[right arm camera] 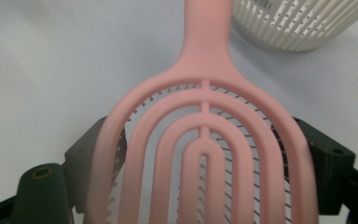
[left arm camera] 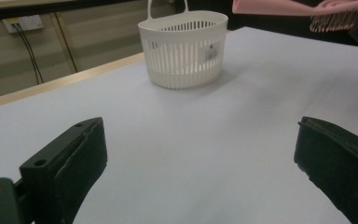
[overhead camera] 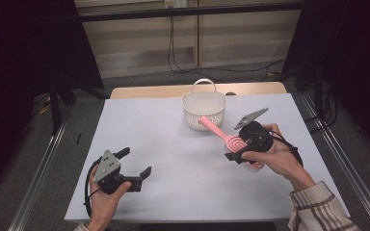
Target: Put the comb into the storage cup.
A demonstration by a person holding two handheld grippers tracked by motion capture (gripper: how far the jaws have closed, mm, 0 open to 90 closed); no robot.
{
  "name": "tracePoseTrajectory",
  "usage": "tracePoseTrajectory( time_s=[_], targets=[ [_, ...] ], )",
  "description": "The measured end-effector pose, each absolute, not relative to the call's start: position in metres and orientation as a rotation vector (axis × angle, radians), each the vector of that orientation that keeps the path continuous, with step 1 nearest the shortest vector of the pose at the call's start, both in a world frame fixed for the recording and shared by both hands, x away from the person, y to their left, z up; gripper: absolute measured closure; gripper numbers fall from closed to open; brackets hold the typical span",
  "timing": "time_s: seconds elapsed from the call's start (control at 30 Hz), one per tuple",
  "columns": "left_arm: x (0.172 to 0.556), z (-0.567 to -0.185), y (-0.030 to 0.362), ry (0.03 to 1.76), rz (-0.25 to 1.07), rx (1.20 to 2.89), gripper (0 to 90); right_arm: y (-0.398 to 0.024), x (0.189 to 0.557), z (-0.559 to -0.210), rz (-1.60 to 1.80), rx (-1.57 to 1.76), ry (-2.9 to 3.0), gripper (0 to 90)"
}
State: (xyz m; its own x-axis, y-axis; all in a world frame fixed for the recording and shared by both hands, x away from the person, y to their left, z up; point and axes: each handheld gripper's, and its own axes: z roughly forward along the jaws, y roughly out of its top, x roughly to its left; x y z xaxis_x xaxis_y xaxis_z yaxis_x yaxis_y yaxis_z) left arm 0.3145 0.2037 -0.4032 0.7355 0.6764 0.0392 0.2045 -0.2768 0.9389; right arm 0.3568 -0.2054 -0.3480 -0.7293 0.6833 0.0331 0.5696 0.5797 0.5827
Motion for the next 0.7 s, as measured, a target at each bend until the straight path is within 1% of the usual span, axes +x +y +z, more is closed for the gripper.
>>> tracePoseTrajectory(
  time_s=[0.2, 0.7],
  targets=[
    [0.322, -0.4, 0.193, 0.649, 0.505, 1.875, 2.8, -0.203, 0.353, -0.348, 0.872, 1.004, 2.632, 20.0],
    [0.337, -0.392, 0.171, 0.56, 0.511, 1.945, 2.8, -0.194, 0.344, -0.353, 0.863, 0.926, 2.676, 19.9]
  ],
)
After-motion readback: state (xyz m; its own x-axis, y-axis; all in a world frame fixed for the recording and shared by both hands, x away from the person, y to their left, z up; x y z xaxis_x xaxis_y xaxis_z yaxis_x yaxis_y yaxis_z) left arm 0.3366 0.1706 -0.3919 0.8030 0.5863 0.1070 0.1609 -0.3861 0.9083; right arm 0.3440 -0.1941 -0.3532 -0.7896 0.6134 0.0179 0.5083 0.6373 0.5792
